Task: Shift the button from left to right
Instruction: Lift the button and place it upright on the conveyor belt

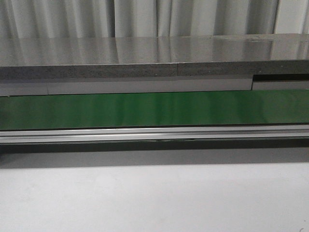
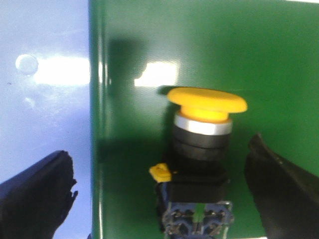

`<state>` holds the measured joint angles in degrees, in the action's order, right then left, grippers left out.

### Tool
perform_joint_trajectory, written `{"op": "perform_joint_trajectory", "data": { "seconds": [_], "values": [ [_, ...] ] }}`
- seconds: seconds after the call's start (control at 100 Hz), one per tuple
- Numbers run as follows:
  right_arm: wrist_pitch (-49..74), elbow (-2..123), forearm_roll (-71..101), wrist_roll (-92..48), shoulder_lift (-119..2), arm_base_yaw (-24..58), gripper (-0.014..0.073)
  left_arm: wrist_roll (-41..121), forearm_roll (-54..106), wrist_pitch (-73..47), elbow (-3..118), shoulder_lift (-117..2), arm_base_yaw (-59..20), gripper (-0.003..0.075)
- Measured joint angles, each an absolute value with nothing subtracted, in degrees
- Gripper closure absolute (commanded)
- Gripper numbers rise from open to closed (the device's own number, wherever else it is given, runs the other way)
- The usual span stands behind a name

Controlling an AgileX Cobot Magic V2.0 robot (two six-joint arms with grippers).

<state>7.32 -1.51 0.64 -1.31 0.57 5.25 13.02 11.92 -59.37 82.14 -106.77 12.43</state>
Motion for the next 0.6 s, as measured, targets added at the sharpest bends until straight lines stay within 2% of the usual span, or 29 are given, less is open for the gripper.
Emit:
{"op": "perform_joint_trajectory", "data": {
  "seconds": [0.38,0.6],
  "values": [
    [7.3,-1.5,0.6,-1.3,0.6,5.3,0.0660,14.5,13.4,-51.9,80.5,-92.9,9.3,0.0052],
    [7.3,-1.5,0.6,-1.3,0.6,5.3,0.0660,14.5,13.6,-38.7,66.9,-79.0,4.3,0.0053]
  ]
}}
